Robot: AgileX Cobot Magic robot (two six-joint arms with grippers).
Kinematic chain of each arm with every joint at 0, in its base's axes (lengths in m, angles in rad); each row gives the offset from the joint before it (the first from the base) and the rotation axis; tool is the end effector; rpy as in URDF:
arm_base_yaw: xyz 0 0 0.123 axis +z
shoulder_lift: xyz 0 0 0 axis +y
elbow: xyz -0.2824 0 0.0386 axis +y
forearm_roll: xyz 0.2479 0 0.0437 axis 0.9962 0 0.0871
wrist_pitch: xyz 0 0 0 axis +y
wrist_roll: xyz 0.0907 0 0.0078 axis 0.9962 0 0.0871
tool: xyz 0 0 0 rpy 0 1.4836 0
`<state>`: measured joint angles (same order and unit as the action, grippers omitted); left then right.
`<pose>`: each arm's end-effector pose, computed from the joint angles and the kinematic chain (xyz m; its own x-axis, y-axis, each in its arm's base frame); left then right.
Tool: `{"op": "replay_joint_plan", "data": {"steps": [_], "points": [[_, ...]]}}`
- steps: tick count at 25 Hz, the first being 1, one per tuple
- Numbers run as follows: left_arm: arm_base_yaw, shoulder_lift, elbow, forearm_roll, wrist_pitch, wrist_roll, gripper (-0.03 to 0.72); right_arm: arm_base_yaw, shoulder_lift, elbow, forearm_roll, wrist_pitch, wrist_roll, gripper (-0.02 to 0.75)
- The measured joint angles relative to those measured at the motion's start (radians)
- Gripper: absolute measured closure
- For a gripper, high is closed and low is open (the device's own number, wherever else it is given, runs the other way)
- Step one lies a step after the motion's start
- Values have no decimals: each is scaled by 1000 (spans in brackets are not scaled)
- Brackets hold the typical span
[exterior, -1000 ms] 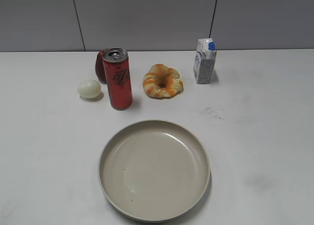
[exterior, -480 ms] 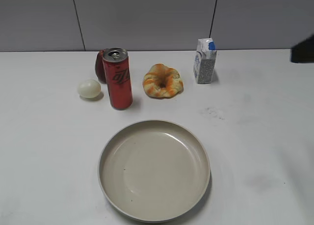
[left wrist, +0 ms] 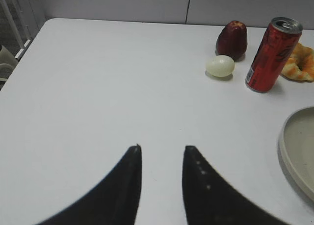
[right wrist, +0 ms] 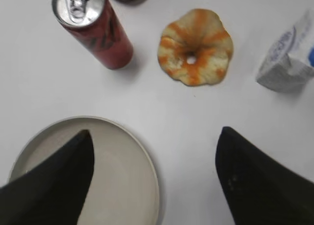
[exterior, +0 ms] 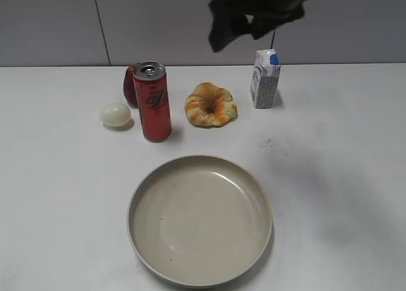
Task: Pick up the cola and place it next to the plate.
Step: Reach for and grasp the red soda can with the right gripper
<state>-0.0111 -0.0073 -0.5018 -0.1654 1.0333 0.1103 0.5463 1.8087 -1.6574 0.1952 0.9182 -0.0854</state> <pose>-0.0058 -0.0128 0.2808 -0.4141 0.0294 -0.9098 0.1499 0.9880 -0.0363 0.3398 0.2231 0.3198 -0.7259 -0.4020 -0.5581 -0.5630 0.8134 0.1465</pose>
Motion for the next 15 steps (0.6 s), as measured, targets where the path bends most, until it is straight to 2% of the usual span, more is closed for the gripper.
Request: {"op": "replay_joint_plan", "data": {"steps": [4,7,10,15], "points": [[0,0,0,0,0,0,459,68,178,-253,-27,96,21,149],[0,0,0,0,0,0,459,106,273,-379,-30,97,26,143],[0,0,0,0,0,0,459,126,344,-449,-29,63,28,126],[0,0,0,0,0,0,459,131,422,-465,-25,8,21,100]]}}
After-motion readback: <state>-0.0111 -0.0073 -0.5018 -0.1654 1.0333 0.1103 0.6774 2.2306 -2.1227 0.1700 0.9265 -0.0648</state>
